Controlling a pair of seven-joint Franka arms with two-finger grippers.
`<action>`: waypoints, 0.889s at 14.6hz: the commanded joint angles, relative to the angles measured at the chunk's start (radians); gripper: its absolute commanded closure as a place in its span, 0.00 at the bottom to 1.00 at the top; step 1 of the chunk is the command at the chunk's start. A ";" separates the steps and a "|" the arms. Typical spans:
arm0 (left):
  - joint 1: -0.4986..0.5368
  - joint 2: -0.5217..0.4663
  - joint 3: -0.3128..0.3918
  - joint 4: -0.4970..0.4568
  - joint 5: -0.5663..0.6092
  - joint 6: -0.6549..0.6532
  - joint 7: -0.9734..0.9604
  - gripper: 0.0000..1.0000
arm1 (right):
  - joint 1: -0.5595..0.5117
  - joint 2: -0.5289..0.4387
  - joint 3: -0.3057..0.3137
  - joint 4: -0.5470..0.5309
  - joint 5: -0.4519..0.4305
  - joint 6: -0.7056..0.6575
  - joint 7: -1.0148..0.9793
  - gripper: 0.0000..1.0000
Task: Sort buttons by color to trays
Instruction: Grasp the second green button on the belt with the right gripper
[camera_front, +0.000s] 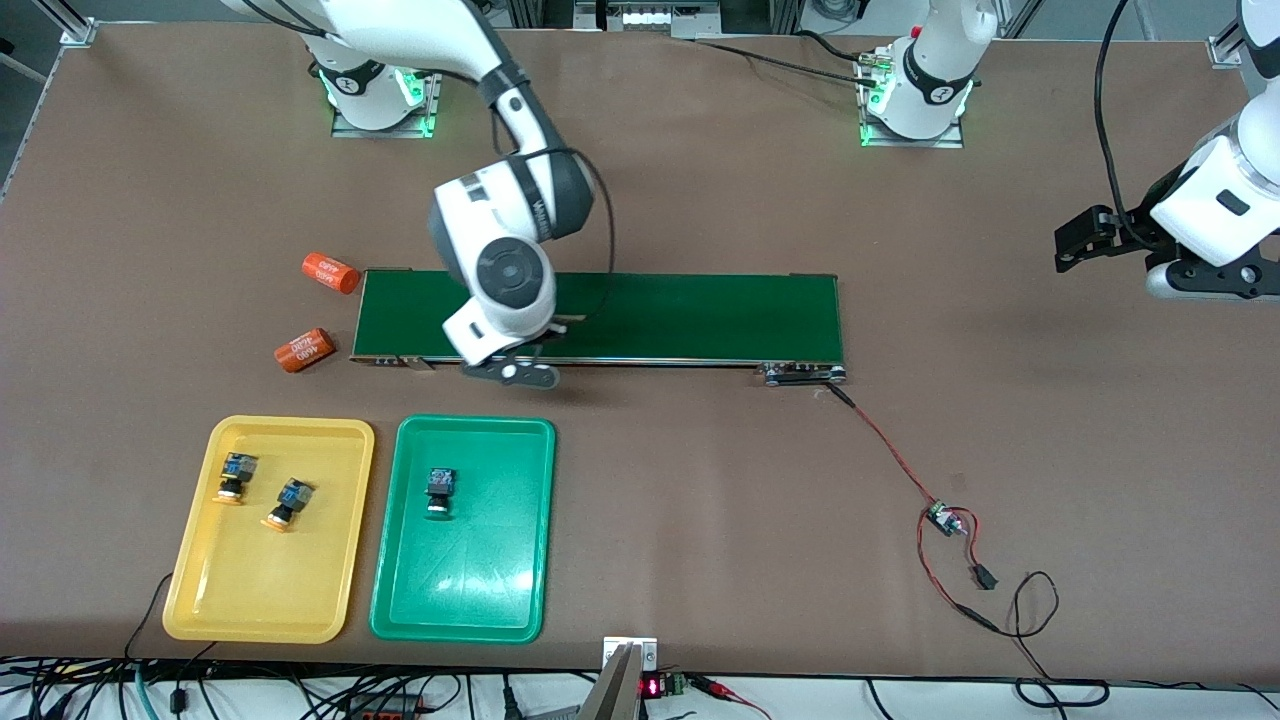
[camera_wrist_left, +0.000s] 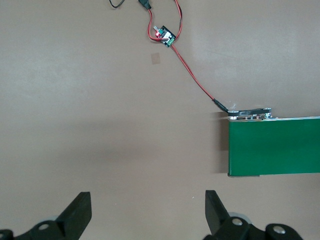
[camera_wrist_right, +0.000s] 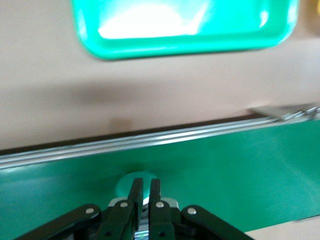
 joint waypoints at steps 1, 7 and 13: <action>0.003 -0.003 -0.003 0.016 0.018 -0.018 0.023 0.00 | 0.001 -0.032 -0.022 -0.011 -0.007 -0.053 -0.050 0.88; 0.003 -0.003 -0.003 0.016 0.018 -0.016 0.023 0.00 | 0.030 -0.032 -0.014 -0.034 -0.003 -0.058 -0.049 0.79; 0.001 -0.003 -0.003 0.016 0.018 -0.016 0.023 0.00 | 0.043 -0.042 -0.017 -0.094 -0.006 -0.058 -0.050 0.67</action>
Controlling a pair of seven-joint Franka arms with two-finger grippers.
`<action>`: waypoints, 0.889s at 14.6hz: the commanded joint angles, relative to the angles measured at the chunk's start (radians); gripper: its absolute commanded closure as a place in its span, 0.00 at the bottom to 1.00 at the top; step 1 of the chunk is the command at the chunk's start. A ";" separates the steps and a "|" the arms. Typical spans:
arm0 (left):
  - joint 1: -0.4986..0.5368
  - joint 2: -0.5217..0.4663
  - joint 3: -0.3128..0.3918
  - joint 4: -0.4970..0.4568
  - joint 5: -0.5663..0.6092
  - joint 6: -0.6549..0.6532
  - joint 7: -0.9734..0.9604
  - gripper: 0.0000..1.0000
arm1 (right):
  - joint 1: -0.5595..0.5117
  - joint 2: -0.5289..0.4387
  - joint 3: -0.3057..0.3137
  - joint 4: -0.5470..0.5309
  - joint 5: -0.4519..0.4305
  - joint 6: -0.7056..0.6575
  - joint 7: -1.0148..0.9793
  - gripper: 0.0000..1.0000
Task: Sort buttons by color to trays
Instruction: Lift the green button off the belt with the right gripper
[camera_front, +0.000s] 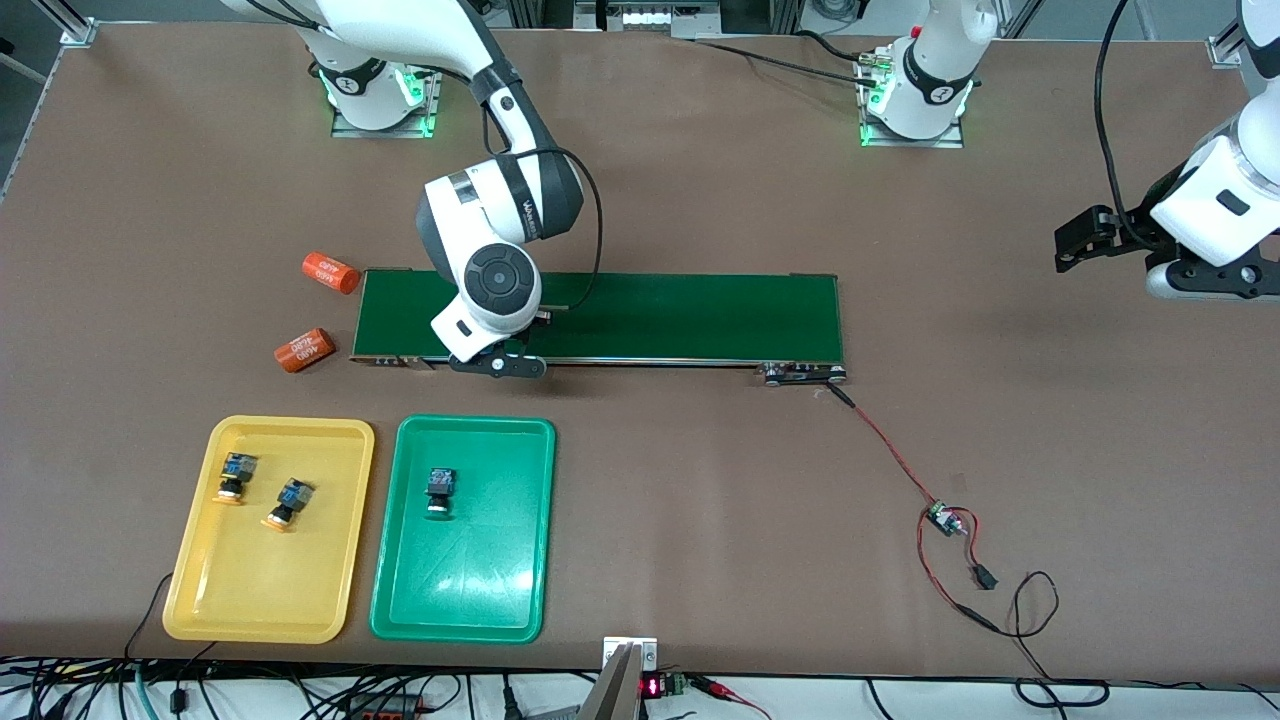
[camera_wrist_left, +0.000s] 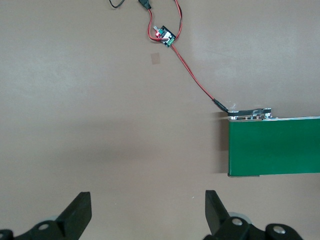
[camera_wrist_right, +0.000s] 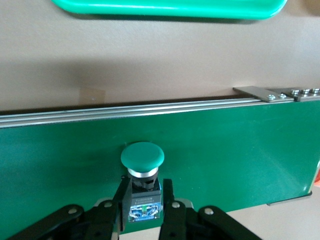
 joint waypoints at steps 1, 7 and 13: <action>0.001 -0.003 -0.003 0.014 0.018 -0.016 0.023 0.00 | 0.002 -0.032 -0.003 -0.045 -0.006 -0.006 -0.006 0.65; 0.000 -0.003 -0.003 0.016 0.016 -0.016 0.023 0.00 | -0.018 -0.024 -0.005 -0.062 -0.007 0.017 -0.068 0.36; -0.002 -0.003 -0.003 0.016 0.016 -0.016 0.023 0.00 | -0.024 -0.019 -0.007 -0.149 -0.009 0.121 -0.114 0.46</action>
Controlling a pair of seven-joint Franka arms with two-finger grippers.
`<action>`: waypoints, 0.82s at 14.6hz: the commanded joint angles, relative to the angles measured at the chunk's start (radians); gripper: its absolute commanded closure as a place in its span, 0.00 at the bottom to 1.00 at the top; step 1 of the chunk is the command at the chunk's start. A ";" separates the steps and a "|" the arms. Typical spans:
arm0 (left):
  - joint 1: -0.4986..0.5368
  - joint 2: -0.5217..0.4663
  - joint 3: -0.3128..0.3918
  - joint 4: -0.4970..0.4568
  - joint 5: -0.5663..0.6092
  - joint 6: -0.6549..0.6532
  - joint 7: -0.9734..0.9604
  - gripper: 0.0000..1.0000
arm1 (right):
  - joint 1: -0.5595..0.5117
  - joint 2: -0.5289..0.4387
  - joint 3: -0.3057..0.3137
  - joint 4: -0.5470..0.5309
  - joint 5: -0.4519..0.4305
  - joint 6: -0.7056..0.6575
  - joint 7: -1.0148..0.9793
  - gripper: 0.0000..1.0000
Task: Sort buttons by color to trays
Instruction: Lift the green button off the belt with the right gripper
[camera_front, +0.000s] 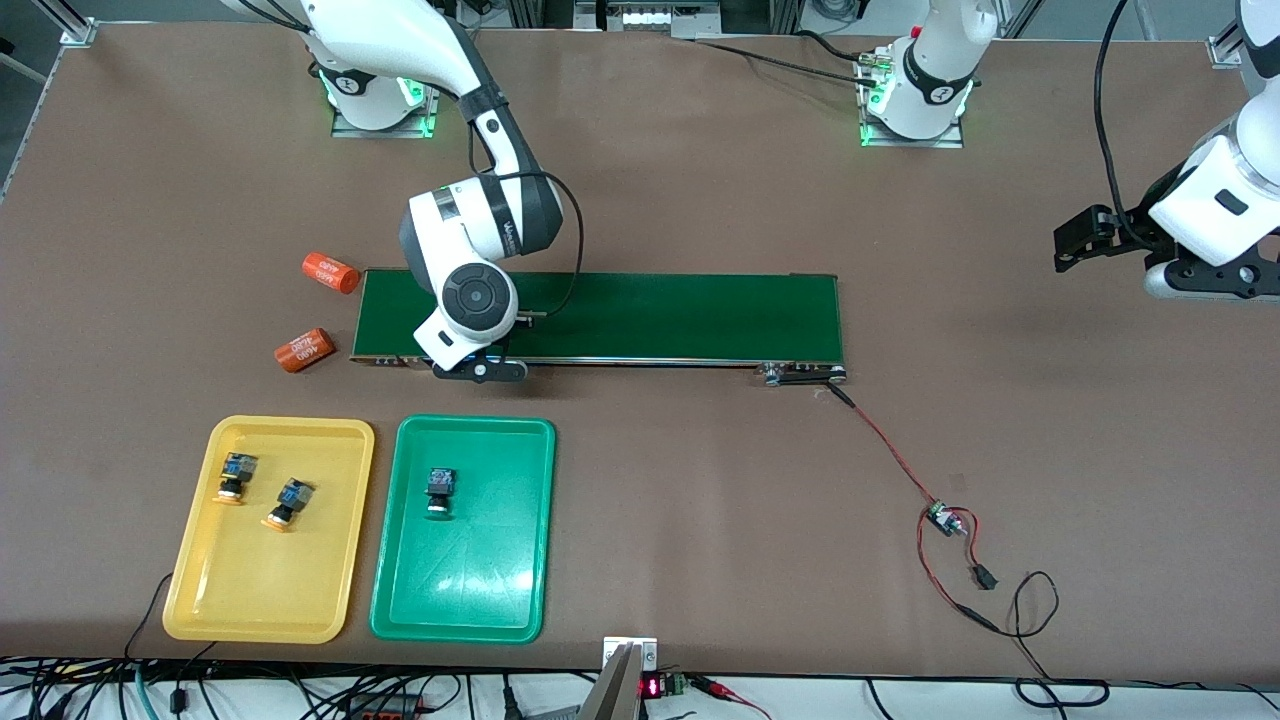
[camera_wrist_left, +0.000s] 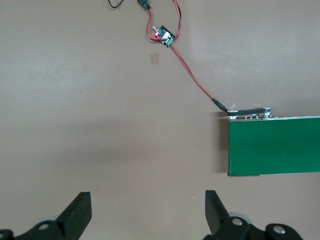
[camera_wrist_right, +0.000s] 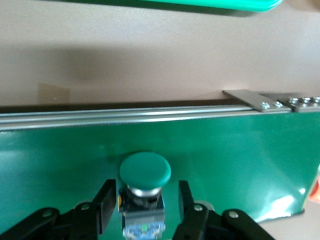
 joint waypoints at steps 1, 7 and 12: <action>-0.001 -0.003 -0.003 0.016 0.018 -0.016 0.019 0.00 | 0.000 -0.020 0.002 -0.052 -0.007 0.047 -0.019 0.64; -0.001 -0.003 -0.003 0.016 0.016 -0.018 0.019 0.00 | -0.003 -0.075 -0.005 -0.008 -0.001 0.018 -0.016 0.94; -0.001 -0.003 -0.001 0.016 0.016 -0.019 0.019 0.00 | -0.050 -0.064 -0.038 0.136 0.003 -0.047 -0.019 0.94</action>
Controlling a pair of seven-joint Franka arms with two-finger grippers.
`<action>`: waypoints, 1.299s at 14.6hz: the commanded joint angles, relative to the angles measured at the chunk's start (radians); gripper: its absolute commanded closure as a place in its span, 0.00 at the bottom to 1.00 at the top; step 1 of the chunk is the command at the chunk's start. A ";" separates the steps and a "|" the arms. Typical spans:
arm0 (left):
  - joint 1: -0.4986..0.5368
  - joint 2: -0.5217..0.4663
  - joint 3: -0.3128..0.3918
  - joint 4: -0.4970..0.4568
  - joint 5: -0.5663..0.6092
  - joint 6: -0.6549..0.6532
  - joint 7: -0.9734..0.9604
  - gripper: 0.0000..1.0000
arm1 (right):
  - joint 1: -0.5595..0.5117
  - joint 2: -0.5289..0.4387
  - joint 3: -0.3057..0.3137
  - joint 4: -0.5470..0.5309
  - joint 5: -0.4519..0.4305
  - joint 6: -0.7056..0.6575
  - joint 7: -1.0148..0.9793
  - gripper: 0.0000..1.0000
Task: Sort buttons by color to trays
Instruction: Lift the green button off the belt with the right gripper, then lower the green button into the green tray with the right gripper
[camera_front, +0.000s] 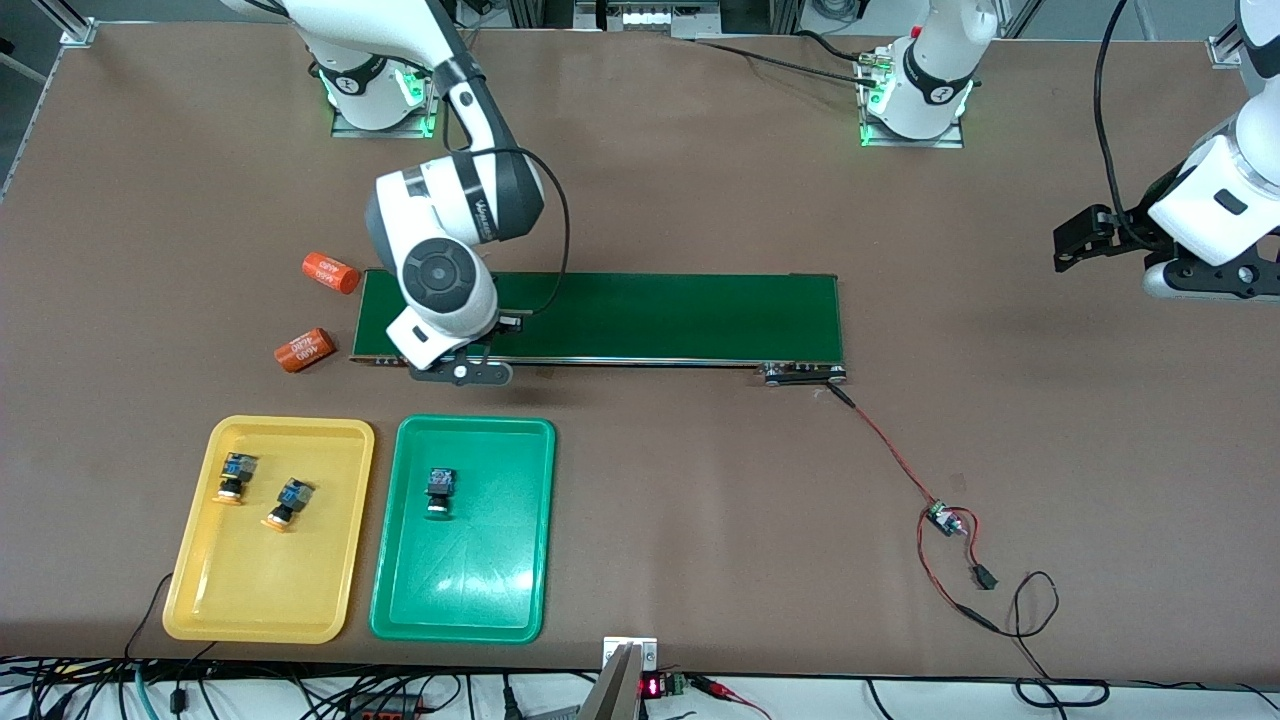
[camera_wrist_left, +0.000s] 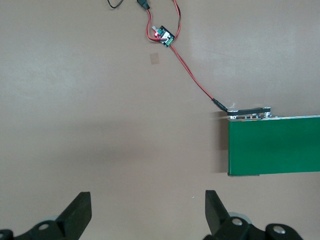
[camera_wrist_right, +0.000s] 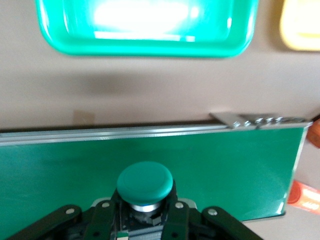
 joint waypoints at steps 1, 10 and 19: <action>-0.001 -0.003 -0.001 0.015 0.016 -0.019 0.017 0.00 | -0.053 0.044 0.003 0.097 0.005 0.018 -0.016 0.94; -0.001 -0.003 -0.003 0.015 0.016 -0.019 0.017 0.00 | -0.168 0.306 0.017 0.332 0.008 0.352 -0.053 0.94; -0.003 -0.003 -0.004 0.015 0.013 -0.018 0.015 0.00 | -0.254 0.444 0.083 0.457 0.056 0.509 -0.064 0.94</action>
